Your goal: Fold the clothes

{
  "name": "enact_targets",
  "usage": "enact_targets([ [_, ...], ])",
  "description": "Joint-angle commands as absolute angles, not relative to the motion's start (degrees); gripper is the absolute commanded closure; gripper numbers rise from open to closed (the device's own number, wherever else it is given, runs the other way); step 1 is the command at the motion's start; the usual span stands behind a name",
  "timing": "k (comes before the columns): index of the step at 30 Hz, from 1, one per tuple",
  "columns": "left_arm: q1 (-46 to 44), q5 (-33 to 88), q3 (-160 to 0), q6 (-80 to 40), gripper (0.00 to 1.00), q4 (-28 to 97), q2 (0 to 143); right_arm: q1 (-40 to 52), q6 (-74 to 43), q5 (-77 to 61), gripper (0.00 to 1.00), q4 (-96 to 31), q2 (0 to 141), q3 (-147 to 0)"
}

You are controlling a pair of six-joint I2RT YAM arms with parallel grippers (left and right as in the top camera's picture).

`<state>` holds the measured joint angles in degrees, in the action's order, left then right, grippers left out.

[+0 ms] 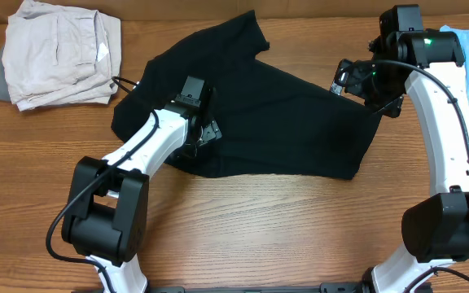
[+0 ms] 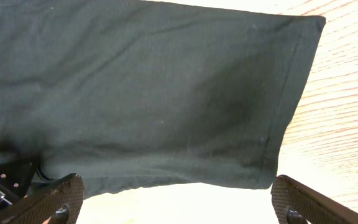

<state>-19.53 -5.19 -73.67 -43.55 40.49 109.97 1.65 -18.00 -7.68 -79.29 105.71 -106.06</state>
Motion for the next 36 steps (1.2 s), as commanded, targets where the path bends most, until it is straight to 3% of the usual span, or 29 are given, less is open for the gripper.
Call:
enact_targets([
  [1, -19.8, -4.9, -74.8, -42.9, 0.13, 40.4, 111.3, 1.9, -18.0, -8.0, 0.00, -79.1, 105.8, -106.1],
  [4, -19.8, -4.9, -74.8, -42.9, 0.16, 40.4, 111.3, 1.9, -18.0, -8.0, 0.00, -79.1, 105.8, -106.1],
  [9, -19.8, -4.9, -74.8, -42.9, 0.36, 41.1, 111.3, 1.9, -18.0, -8.0, 0.00, -79.2, 105.8, -106.1],
  [13, -19.8, -5.0, -74.8, -42.8, 0.59, 41.1, 111.3, 1.9, -18.0, -8.0, 0.00, -79.2, 105.8, -106.1],
  [16, -19.8, -4.9, -74.9, -42.9, 0.84, 41.2, 111.3, 1.9, -18.0, -8.0, 0.00, -79.1, 105.8, -106.1],
  [18, -19.7, -5.0, -75.1, -42.9, 0.96, 41.7, 111.3, 1.9, -18.0, -8.0, 0.00, -79.1, 105.8, -106.1],
  [36, -19.3, -9.6, -86.6, -42.8, 0.96, 61.9, 106.5, 1.9, -18.0, -8.0, 0.00, -74.9, 105.8, -106.1],
])
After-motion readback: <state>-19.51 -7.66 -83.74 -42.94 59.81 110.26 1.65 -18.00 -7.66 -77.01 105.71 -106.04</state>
